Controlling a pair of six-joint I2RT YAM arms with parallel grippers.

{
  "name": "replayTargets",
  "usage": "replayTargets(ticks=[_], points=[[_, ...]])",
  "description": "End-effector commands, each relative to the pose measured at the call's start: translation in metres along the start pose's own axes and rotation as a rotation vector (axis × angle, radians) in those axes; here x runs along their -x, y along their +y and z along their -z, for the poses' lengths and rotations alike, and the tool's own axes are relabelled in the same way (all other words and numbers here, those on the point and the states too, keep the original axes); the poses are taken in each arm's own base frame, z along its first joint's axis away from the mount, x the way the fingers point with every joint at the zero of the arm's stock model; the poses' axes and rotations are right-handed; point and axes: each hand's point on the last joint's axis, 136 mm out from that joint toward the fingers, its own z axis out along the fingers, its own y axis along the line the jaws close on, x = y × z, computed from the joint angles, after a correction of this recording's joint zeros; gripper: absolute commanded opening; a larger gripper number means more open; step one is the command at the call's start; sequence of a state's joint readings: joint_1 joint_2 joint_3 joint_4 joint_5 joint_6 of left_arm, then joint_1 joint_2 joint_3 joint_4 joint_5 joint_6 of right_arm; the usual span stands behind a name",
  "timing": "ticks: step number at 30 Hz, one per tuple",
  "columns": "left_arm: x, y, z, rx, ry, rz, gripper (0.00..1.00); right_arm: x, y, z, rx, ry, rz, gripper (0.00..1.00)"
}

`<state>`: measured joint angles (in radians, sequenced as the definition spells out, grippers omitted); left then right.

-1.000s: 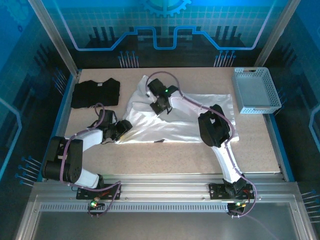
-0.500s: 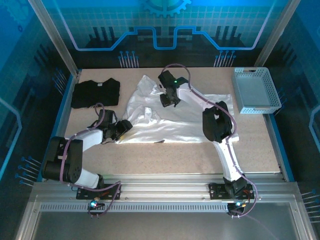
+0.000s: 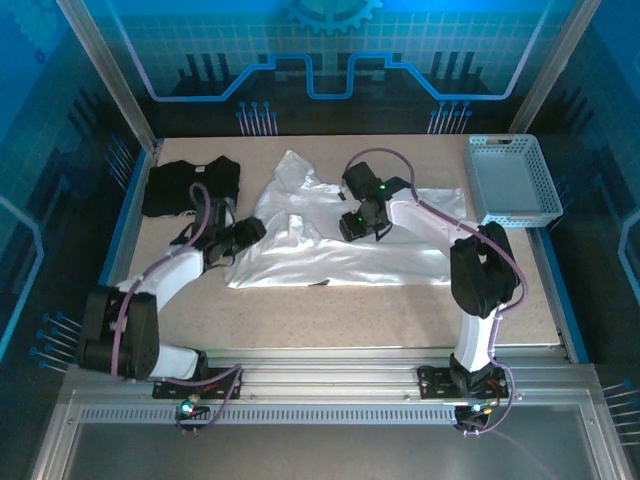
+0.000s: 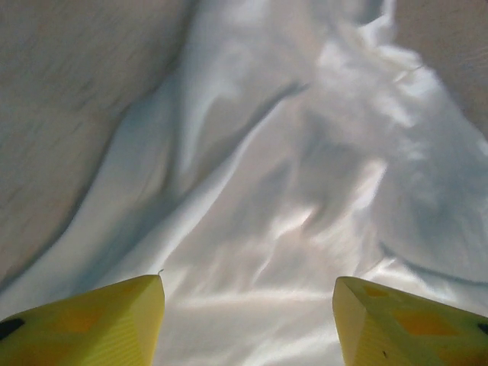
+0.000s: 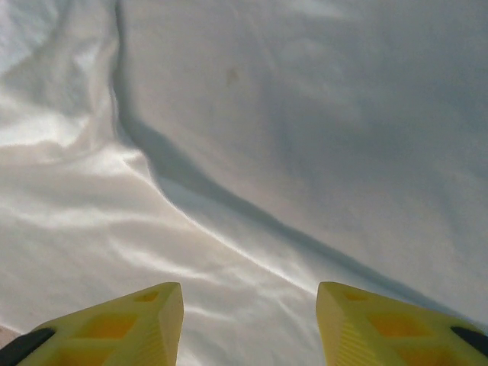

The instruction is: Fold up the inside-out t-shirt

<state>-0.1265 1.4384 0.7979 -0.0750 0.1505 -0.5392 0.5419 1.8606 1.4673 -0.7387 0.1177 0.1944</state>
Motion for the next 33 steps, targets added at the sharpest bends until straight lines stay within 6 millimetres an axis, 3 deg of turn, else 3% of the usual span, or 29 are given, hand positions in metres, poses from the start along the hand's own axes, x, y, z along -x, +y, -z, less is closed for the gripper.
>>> replayTargets(ticks=[1,9,15,28,33], points=[[0.025,-0.021,-0.023,0.037,0.003,-0.215,0.61,-0.005,-0.009,0.009,0.014,-0.026,-0.027,0.5],[0.036,-0.021,-0.08,0.152,0.196,-0.339,0.54,-0.018,-0.021,0.015,0.026,-0.044,-0.06,0.51],[0.022,-0.029,-0.111,0.143,0.311,-0.371,0.46,-0.024,-0.024,0.014,0.029,-0.039,-0.07,0.51],[0.024,-0.012,-0.132,0.25,0.341,-0.382,0.3,-0.031,-0.021,0.012,0.047,-0.026,-0.078,0.51],[0.029,-0.013,-0.135,0.25,0.333,-0.383,0.13,-0.032,-0.021,0.011,0.052,-0.022,-0.08,0.51]])
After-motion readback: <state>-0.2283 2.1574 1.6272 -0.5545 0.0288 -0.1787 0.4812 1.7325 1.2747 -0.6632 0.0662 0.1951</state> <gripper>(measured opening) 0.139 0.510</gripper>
